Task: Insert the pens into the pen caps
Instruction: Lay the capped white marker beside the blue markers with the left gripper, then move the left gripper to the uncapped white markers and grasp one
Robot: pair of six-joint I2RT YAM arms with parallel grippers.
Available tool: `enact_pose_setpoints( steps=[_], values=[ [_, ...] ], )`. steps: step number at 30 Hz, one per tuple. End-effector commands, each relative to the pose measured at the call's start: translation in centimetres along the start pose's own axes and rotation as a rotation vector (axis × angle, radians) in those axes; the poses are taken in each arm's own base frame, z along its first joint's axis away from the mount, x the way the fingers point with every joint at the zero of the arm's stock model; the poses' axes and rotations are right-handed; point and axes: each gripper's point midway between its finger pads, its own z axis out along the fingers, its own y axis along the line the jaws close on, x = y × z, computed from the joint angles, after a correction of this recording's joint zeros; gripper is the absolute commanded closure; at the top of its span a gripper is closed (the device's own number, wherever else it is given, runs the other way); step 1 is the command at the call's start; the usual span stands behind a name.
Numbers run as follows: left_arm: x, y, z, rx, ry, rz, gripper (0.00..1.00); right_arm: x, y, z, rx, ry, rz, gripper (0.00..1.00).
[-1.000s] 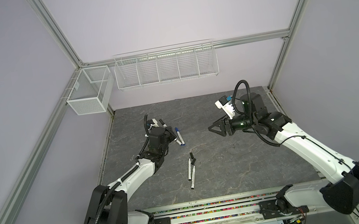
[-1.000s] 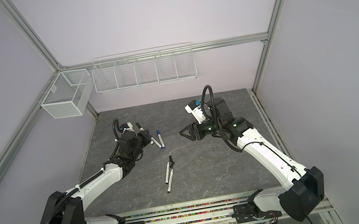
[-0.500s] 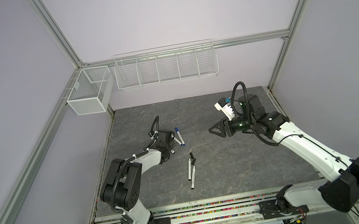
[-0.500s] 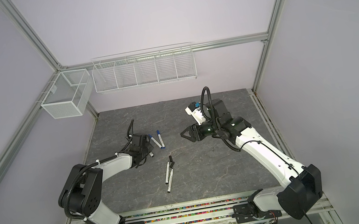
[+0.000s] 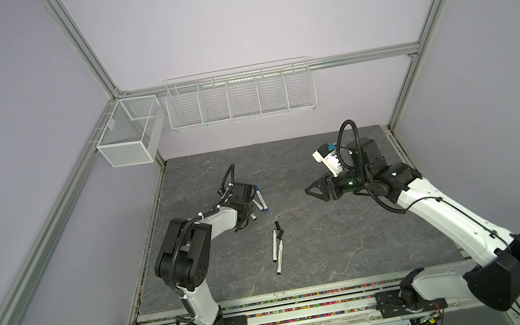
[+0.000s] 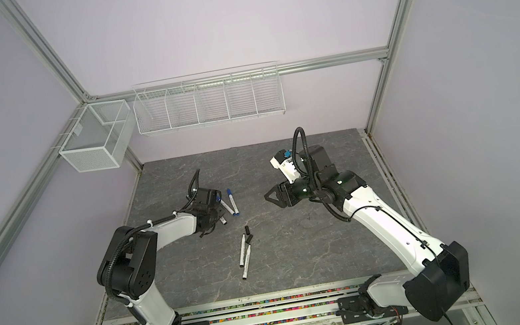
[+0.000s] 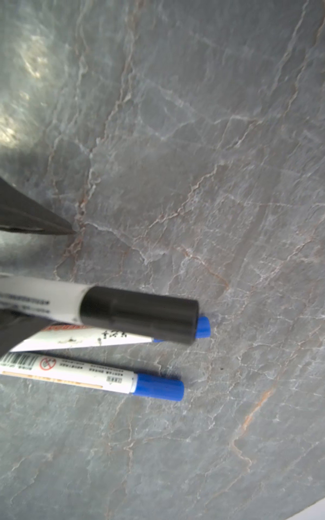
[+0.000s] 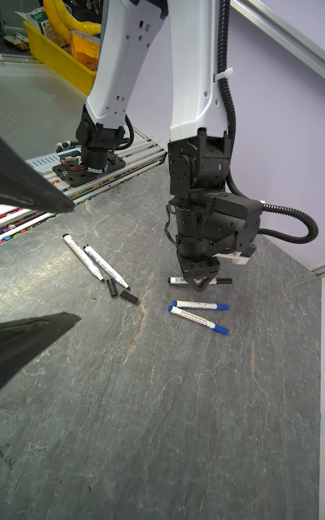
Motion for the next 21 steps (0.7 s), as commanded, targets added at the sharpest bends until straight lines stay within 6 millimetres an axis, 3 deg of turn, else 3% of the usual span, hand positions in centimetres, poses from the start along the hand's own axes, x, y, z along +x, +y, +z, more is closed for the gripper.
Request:
enact_pose_setpoints(
  steps=[1,4,14,21],
  values=[
    [-0.7,-0.7,-0.4,0.02,-0.006,-0.034,0.58,0.6,0.0,-0.3,0.001,0.008,-0.021,0.4],
    [-0.5,-0.9,-0.5,0.033,0.006,-0.035,0.56,0.6,0.2,-0.3,-0.006,0.009,-0.021,0.4],
    [-0.1,0.0,-0.2,0.05,0.048,-0.052,0.35,1.0,0.1,-0.1,-0.008,0.025,-0.009,0.4],
    [0.1,0.7,0.7,0.058,0.088,-0.058,0.37,0.8,0.1,0.0,-0.013,0.026,-0.001,0.4]
  ],
)
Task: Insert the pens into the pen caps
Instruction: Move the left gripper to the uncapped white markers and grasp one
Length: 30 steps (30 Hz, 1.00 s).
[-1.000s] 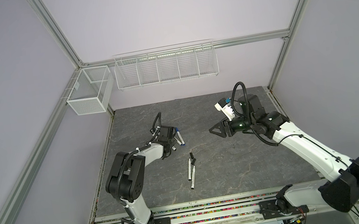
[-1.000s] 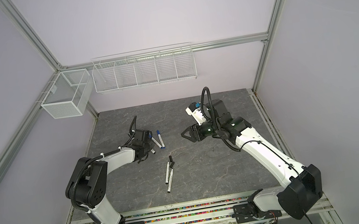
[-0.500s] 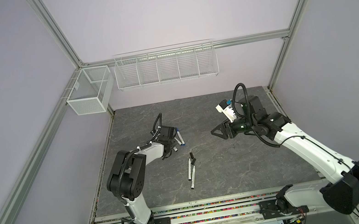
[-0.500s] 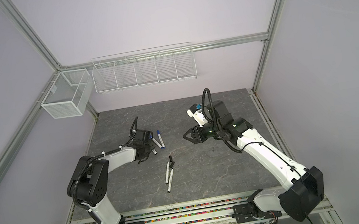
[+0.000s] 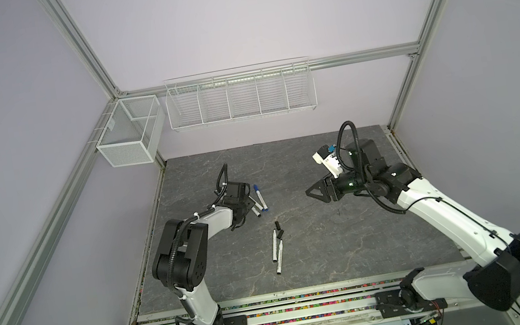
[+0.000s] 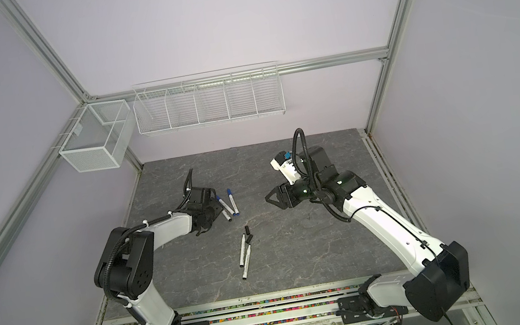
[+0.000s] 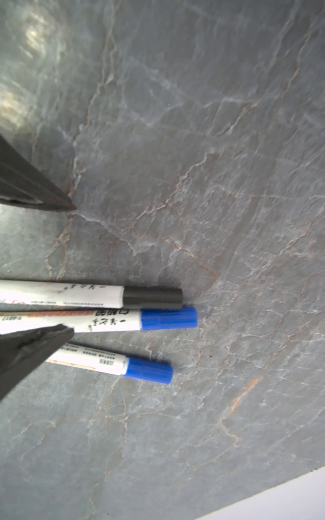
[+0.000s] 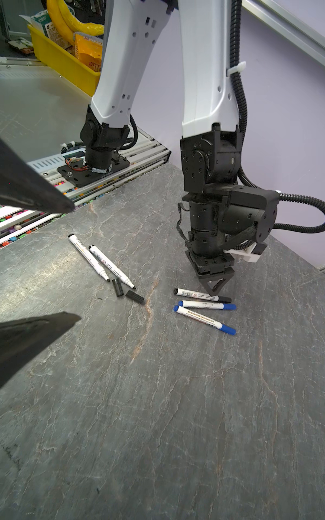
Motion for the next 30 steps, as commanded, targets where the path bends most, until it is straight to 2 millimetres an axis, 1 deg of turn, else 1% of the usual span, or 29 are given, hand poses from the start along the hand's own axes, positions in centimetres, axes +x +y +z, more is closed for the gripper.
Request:
enact_pose_setpoints(
  steps=[1,3,5,7,8,10,11,13,15,17,19,21,23,26,30],
  values=[
    [0.9,0.9,0.3,-0.009,0.042,0.007,0.37,0.3,0.2,0.0,-0.015,0.01,-0.009,0.4],
    [0.8,0.4,0.0,0.023,0.038,0.023,0.38,0.4,0.2,0.0,-0.018,0.011,-0.008,0.4],
    [0.7,-0.4,-1.0,0.076,0.029,0.062,0.39,0.3,0.3,-0.2,-0.016,0.008,-0.011,0.4],
    [0.8,-1.0,-2.5,0.117,0.021,0.128,0.39,0.2,0.2,-0.2,-0.008,0.005,-0.015,0.4],
    [1.2,-1.1,-3.3,0.127,0.02,0.171,0.39,0.2,0.1,-0.2,-0.002,0.002,-0.014,0.4],
    [2.8,-1.4,-5.1,0.149,0.029,0.303,0.39,0.1,0.0,-0.3,0.006,-0.004,-0.019,0.41],
    [4.2,-1.4,-6.0,0.149,0.048,0.383,0.39,0.2,-0.1,-0.2,0.008,-0.003,-0.019,0.41],
    [7.0,-0.6,-7.5,0.125,0.094,0.5,0.39,0.3,-0.3,0.0,0.013,-0.001,-0.02,0.41],
    [10.4,0.4,-8.9,0.118,0.152,0.598,0.39,0.3,-0.5,0.2,0.014,0.003,-0.017,0.41],
    [12.9,1.5,-10.0,0.102,0.19,0.664,0.39,0.3,-0.5,0.5,0.009,0.008,-0.014,0.41],
    [14.6,2.3,-10.9,0.085,0.208,0.707,0.39,0.2,-0.6,0.7,0.006,0.008,-0.01,0.41],
    [15.1,2.9,-11.4,0.067,0.193,0.717,0.39,0.1,-0.5,0.7,0.002,0.002,-0.012,0.41],
    [15.1,3.1,-11.6,0.07,0.185,0.715,0.4,0.1,-0.5,0.7,0.002,0.001,-0.01,0.41],
    [15.3,2.7,-11.5,0.091,0.189,0.731,0.42,0.2,-0.5,0.7,-0.004,0.003,-0.01,0.41],
    [16.5,2.2,-10.9,0.118,0.238,0.768,0.44,0.3,-0.5,0.7,-0.002,0.005,-0.009,0.41]
  ],
)
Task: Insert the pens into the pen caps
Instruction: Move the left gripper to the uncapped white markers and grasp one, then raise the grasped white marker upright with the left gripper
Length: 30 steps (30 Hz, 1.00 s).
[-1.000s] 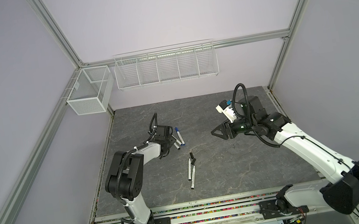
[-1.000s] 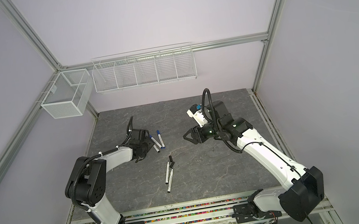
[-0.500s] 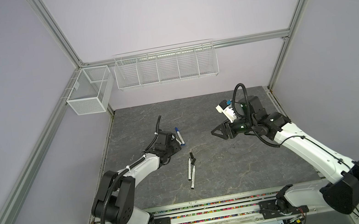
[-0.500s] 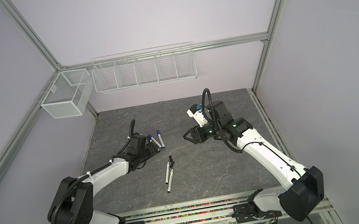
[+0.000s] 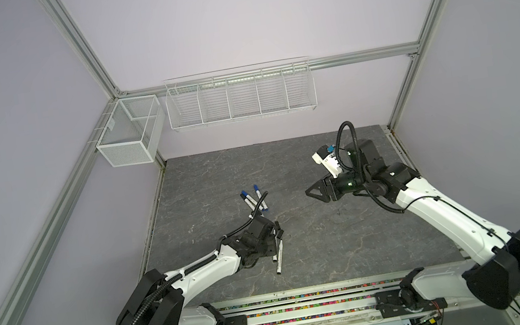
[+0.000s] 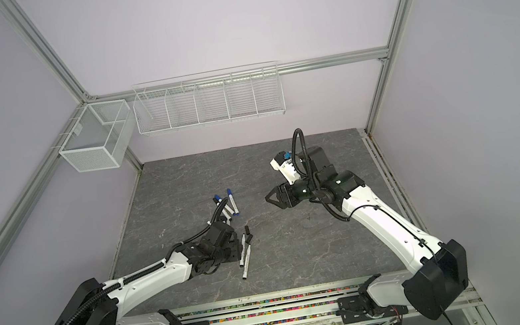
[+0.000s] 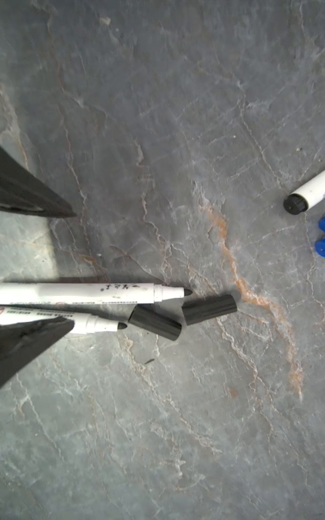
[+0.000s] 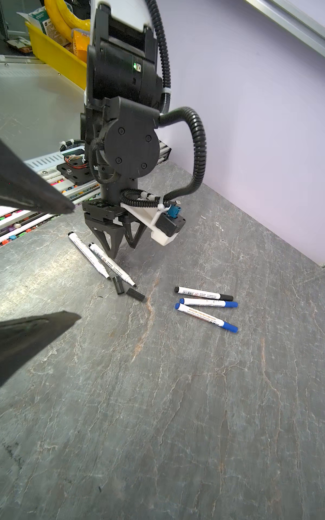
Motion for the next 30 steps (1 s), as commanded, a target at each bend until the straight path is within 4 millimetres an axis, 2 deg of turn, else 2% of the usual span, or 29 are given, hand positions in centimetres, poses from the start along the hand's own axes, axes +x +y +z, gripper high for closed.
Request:
enact_pose_setpoints(
  steps=[1,9,17,22,30],
  values=[
    [0.1,-0.5,0.6,0.008,0.019,0.04,0.44,0.1,-0.1,0.3,-0.009,-0.004,-0.016,0.41],
    [0.4,-0.1,1.7,-0.038,0.054,0.048,0.48,0.4,-0.2,0.4,-0.007,0.001,-0.013,0.41],
    [2.9,1.7,1.8,-0.105,0.143,0.036,0.59,0.4,-0.4,0.3,0.004,-0.005,-0.018,0.41],
    [3.7,2.0,1.5,-0.115,0.177,0.015,0.72,0.2,-0.5,0.4,0.009,-0.016,-0.007,0.41],
    [1.5,0.9,1.2,-0.119,0.151,0.015,1.0,-0.1,-0.8,-0.1,0.039,-0.036,-0.008,0.41]
  ],
)
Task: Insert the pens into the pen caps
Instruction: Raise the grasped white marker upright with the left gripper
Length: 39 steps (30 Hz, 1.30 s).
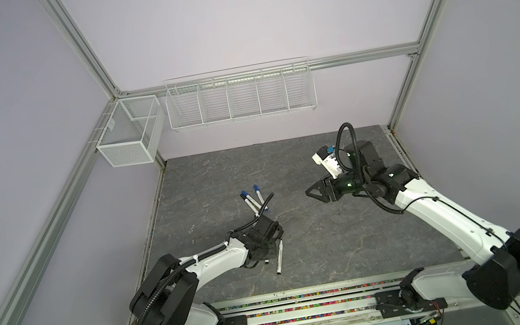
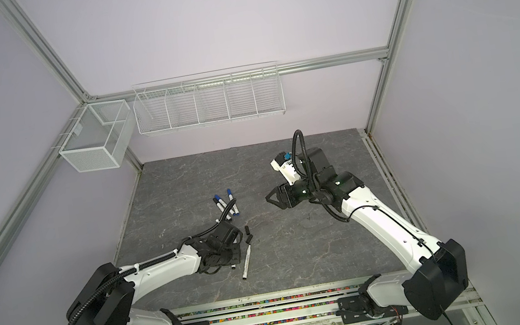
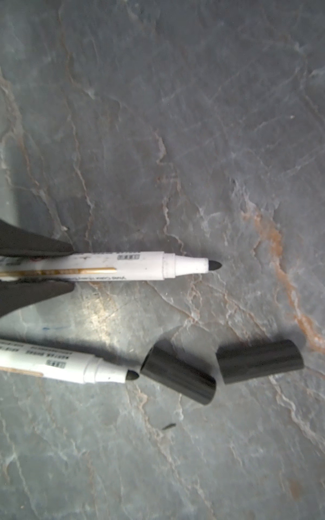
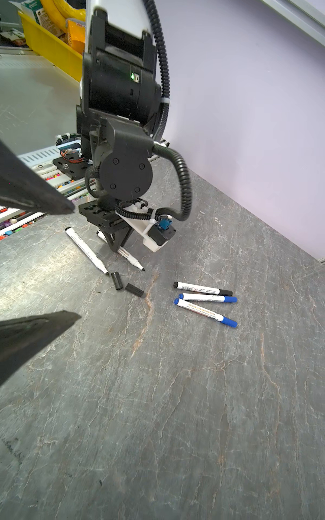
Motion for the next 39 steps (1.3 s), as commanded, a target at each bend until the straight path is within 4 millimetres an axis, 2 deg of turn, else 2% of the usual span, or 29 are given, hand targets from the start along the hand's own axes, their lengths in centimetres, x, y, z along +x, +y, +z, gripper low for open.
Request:
enact_pose_setpoints(
  steps=[1,3,5,9,12,14,19,23,29,39],
  values=[
    [-1.1,-0.3,-0.8,-0.023,-0.004,0.011,1.0,-0.2,-0.1,-0.5,0.019,-0.028,-0.01,0.41],
    [-2.9,-1.3,-2.1,0.01,-0.068,0.033,1.0,-0.3,-0.1,-0.7,0.02,-0.032,-0.01,0.41],
    [-5.3,-2.6,-4.4,0.075,-0.172,0.048,1.0,-0.4,-0.1,-0.8,0.02,-0.034,-0.013,0.41],
    [-9.8,-6.1,-10.2,0.281,-0.407,0.071,1.0,-0.6,0.4,-0.5,-0.011,-0.027,-0.007,0.41],
    [-11.5,-8.4,-13.3,0.416,-0.517,0.119,1.0,-1.1,0.9,-0.1,-0.048,-0.027,-0.002,0.41],
    [-12.3,-9.6,-14.6,0.473,-0.551,0.139,1.0,-1.7,1.5,0.0,-0.084,-0.039,-0.004,0.41],
    [-13.3,-12.1,-16.1,0.57,-0.564,0.195,1.0,-3.1,2.7,0.5,-0.154,-0.046,-0.006,0.4],
    [-13.7,-13.3,-17.1,0.636,-0.589,0.2,1.0,-3.1,2.5,1.4,-0.164,-0.028,0.011,0.41],
    [-13.8,-13.8,-18.2,0.677,-0.611,0.206,1.0,-3.7,1.8,2.5,-0.159,-0.034,0.033,0.43],
    [-13.9,-14.5,-18.9,0.71,-0.628,0.235,1.0,-3.9,2.4,4.6,-0.217,-0.01,0.057,0.55]
  ],
)
